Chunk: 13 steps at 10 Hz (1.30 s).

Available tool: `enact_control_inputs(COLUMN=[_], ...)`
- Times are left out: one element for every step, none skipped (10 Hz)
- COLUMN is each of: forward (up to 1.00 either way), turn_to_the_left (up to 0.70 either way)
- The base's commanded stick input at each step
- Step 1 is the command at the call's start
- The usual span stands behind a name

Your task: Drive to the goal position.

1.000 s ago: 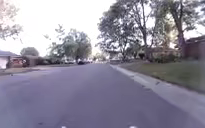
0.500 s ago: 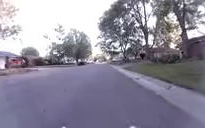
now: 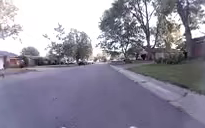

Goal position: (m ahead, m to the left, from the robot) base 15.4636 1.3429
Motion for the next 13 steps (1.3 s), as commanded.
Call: enact_control_inputs(forward=[1.00,1.00,1.00,1.00,1.00,1.00,1.00,1.00,1.00,1.00,1.00,1.00,1.00], turn_to_the_left=[0.00,0.00,0.00,0.00,0.00,0.00,-0.12,-0.31,-0.15,0.00,0.00,0.00,0.00])
